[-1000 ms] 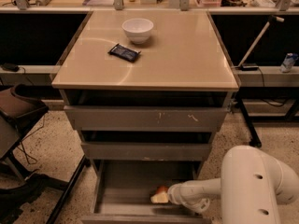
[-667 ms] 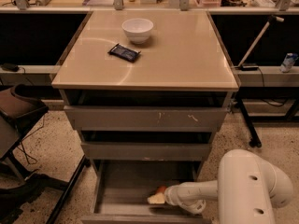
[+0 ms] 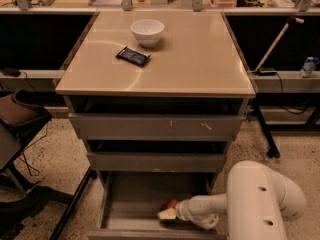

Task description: Pick orange from bottom drawer and place on counter

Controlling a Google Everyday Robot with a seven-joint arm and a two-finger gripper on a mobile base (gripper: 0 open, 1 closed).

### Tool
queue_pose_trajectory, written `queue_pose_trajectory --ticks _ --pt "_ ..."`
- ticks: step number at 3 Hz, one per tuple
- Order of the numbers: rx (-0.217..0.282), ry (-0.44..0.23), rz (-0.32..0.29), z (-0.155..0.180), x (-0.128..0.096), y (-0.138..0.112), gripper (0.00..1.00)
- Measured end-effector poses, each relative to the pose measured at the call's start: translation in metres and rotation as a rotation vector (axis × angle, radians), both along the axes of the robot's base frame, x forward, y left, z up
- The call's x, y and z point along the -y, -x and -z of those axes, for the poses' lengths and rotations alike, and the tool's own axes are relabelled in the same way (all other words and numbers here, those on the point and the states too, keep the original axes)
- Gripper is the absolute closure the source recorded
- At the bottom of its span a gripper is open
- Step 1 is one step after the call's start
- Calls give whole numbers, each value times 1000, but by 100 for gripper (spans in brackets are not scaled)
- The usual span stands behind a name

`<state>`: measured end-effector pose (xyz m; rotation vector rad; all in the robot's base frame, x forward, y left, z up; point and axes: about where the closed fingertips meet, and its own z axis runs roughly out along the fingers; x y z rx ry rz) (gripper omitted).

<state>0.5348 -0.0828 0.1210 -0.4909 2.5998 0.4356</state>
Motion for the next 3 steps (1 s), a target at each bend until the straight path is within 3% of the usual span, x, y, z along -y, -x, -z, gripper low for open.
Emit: queue_pose_trajectory --ticks 1,3 --pt "-5 3 3 4 1 0 12" --pt "-5 3 3 4 1 0 64"
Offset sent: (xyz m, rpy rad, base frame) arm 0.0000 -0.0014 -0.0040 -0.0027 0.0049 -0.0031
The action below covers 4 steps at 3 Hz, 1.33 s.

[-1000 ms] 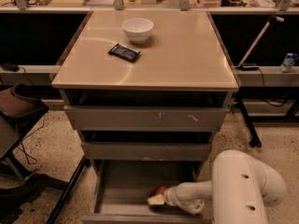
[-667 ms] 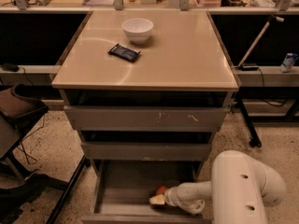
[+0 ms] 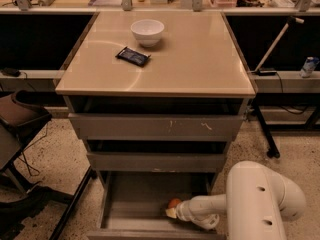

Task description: Pick orange from bottom drawer and place on counter

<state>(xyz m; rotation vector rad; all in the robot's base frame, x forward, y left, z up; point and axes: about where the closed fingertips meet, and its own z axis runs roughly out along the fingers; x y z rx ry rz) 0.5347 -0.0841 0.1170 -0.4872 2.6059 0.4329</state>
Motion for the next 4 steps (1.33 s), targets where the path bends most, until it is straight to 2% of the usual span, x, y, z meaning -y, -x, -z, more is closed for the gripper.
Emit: queue_pose_trajectory --ticks 1,2,3,4 --pt "34 23 14 -33 12 0 87" --pt "144 70 136 -118 57 -5 100" --pt "134 79 237 -186 83 25 100" --pt "78 77 282 -240 70 64 100"
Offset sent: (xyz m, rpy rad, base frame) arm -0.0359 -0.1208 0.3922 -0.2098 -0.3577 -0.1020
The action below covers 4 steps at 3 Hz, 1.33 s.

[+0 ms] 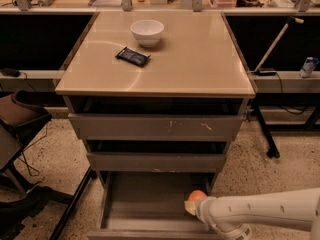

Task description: Pick orange from bottom drawer and place on counter

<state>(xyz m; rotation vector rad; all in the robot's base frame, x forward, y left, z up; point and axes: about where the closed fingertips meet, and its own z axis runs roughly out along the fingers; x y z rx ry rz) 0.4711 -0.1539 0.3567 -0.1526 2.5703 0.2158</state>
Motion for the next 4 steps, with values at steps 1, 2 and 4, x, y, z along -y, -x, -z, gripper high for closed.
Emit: queue_pose_trajectory --ticks 1,2,4 --pt "-37 30 24 -20 14 29 100" --pt "-37 30 24 -20 14 29 100" --pt "-102 48 14 -62 26 16 100"
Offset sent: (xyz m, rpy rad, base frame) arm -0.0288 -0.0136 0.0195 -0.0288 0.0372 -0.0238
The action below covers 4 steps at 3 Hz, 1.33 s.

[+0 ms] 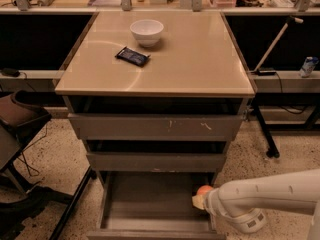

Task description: Pick orange from bottom drawer and place on counter

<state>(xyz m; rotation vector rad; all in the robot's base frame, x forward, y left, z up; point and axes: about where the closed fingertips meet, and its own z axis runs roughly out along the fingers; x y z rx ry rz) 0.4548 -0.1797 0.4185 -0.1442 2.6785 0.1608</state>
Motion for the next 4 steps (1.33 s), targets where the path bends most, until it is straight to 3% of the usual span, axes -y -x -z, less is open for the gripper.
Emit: queue_pose_trajectory --ticks 1,2,3,4 --pt "-101 6 50 -36 16 38 100" --pt "-125 57 215 -71 57 72 100" --pt "-129 67 279 -83 72 89 100" --pt "-129 67 279 -83 72 89 100"
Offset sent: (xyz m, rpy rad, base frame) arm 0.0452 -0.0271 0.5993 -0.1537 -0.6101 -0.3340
